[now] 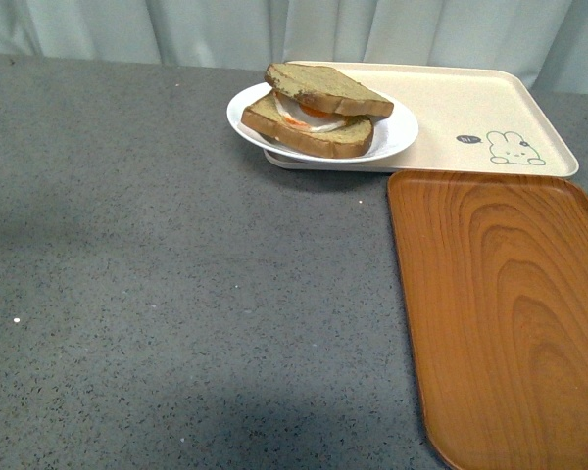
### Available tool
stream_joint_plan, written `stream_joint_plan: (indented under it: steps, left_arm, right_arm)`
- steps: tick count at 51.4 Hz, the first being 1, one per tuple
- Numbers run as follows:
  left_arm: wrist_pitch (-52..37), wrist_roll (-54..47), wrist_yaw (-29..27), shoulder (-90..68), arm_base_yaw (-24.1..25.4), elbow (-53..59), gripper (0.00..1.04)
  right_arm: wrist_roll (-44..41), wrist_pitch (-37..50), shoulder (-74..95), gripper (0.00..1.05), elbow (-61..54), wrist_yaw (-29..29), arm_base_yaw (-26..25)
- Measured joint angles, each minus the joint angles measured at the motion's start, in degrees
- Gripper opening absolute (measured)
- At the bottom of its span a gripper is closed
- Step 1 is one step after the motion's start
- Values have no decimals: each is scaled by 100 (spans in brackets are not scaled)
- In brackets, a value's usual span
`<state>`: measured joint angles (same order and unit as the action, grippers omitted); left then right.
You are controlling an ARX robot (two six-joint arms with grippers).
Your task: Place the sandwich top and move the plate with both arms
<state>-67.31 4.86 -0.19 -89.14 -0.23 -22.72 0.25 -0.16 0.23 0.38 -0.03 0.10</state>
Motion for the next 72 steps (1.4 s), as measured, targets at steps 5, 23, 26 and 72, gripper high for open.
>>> stream_joint_plan:
  steps: [5, 23, 26, 72]
  left_arm:
    - [389, -273, 2, 1224, 9, 1040, 25]
    - [6013, -409, 20, 7742, 11, 2164, 4]
    - [6579, -424, 22, 8498, 11, 2164, 4]
    - [6728, -446, 20, 8887, 11, 2164, 100]
  right_arm:
    - [0, 0, 0, 96, 0, -2, 0]
    - [-2, 0, 2, 96, 0, 9, 0]
    - [-2, 0, 0, 96, 0, 7, 0]
    - [-2, 0, 0, 96, 0, 0, 0]
